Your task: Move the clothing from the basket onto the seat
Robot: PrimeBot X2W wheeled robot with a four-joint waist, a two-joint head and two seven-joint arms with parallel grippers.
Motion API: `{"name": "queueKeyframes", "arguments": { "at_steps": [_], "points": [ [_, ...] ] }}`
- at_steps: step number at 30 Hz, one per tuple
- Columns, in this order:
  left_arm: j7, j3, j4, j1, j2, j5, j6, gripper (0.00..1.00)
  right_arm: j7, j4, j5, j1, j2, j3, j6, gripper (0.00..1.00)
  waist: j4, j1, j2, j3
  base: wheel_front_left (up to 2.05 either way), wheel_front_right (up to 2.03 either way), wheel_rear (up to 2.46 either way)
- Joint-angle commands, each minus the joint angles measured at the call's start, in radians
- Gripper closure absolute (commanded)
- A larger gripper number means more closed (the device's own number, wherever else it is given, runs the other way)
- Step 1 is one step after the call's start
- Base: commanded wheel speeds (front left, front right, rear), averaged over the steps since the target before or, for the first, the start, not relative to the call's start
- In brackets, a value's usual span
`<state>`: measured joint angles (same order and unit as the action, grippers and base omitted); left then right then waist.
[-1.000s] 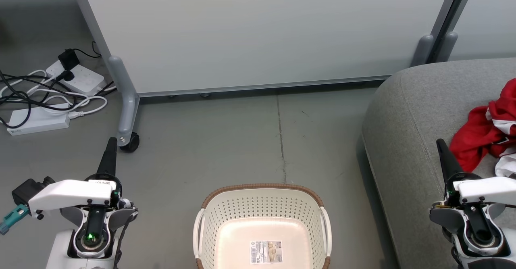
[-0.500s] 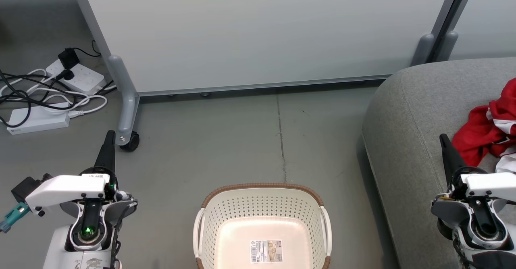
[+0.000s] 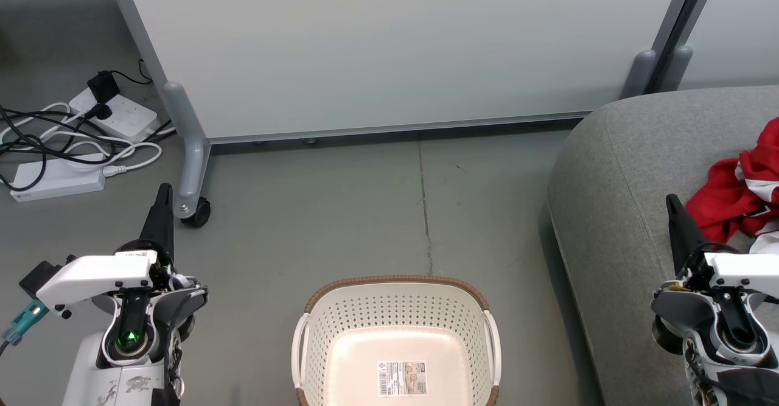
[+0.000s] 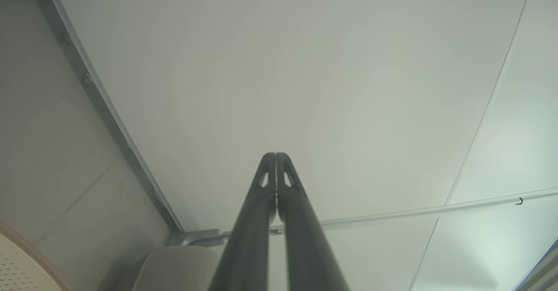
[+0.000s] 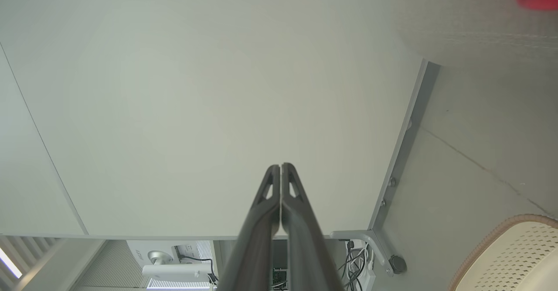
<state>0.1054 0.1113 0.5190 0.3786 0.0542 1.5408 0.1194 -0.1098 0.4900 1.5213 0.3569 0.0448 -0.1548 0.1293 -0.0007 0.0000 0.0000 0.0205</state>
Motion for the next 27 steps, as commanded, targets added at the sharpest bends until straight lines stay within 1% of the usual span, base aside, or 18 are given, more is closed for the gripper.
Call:
{"name": "queueKeyframes", "arguments": {
  "at_steps": [1,7,27],
  "points": [
    [0.007,0.008,0.006,0.02,0.002,0.015,0.008,1.0,-0.004,0.004,0.021,0.011,0.009,-0.006,0.002,1.0,0.0,0.0,0.0,0.0,0.0,0.0,0.0],
    [0.016,0.018,0.018,0.031,-0.004,0.047,0.017,1.0,-0.007,0.02,0.055,0.025,0.01,-0.011,0.002,1.0,0.0,0.0,0.0,0.001,0.0,0.0,0.0],
    [0.013,0.017,0.017,0.029,-0.004,0.044,0.015,1.0,-0.006,0.019,0.053,0.022,0.01,-0.01,0.002,1.0,0.0,0.0,0.0,0.001,0.0,0.0,0.0]
  ]
}}
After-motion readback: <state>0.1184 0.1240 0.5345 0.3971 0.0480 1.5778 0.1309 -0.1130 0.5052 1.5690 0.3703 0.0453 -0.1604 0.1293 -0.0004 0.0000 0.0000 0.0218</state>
